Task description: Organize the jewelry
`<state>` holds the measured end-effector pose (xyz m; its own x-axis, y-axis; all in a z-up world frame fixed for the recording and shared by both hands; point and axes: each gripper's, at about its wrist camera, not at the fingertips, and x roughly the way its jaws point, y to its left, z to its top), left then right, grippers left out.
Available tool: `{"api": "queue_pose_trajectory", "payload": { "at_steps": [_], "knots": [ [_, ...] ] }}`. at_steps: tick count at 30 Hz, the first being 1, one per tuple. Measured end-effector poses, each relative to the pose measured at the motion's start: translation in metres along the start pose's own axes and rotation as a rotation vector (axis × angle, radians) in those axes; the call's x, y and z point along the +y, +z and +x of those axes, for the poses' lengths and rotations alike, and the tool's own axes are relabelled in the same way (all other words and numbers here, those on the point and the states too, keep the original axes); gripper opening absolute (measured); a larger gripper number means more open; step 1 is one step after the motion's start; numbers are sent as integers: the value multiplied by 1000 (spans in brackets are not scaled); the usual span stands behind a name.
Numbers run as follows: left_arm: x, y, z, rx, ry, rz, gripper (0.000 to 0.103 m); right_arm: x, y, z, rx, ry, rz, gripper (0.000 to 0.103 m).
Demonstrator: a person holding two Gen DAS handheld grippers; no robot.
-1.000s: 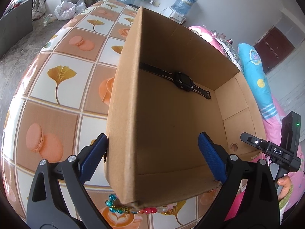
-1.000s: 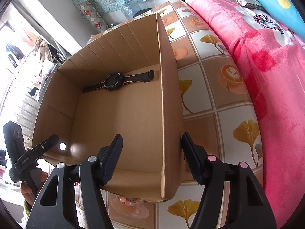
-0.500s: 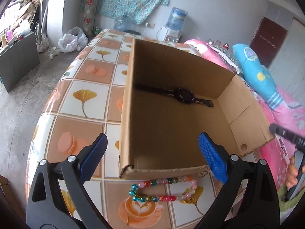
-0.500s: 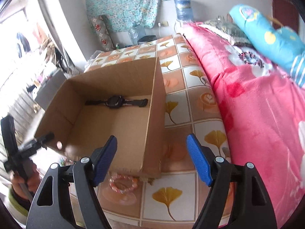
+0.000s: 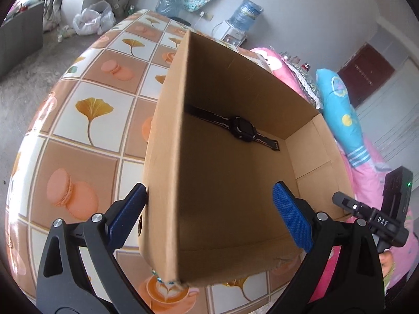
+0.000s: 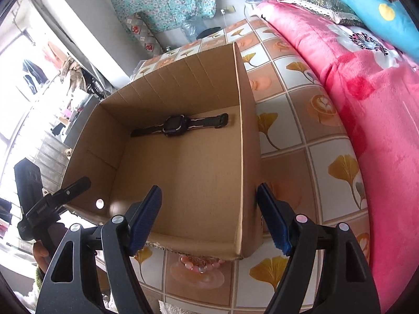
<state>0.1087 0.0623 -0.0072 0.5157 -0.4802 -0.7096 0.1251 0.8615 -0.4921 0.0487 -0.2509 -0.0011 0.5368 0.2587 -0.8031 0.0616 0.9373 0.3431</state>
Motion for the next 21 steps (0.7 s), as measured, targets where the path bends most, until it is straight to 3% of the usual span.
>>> {"api": "queue_pose_trajectory", "payload": {
  "at_steps": [8,14,17,21],
  "knots": [
    [8,11,4,-22,-78,-44,93,-5,7,-8,-41,21,1,74],
    [29,10,-23,-81,-57,-113,93,1,4,-41,-140,-26,-45,74],
    [31,-1,-50,-129,-6,-71,94,17,-11,-72,-210,-47,-123,78],
    [28,-32,-74,-136,92,23,94,42,-41,-81,-177,-61,-233,88]
  ]
}}
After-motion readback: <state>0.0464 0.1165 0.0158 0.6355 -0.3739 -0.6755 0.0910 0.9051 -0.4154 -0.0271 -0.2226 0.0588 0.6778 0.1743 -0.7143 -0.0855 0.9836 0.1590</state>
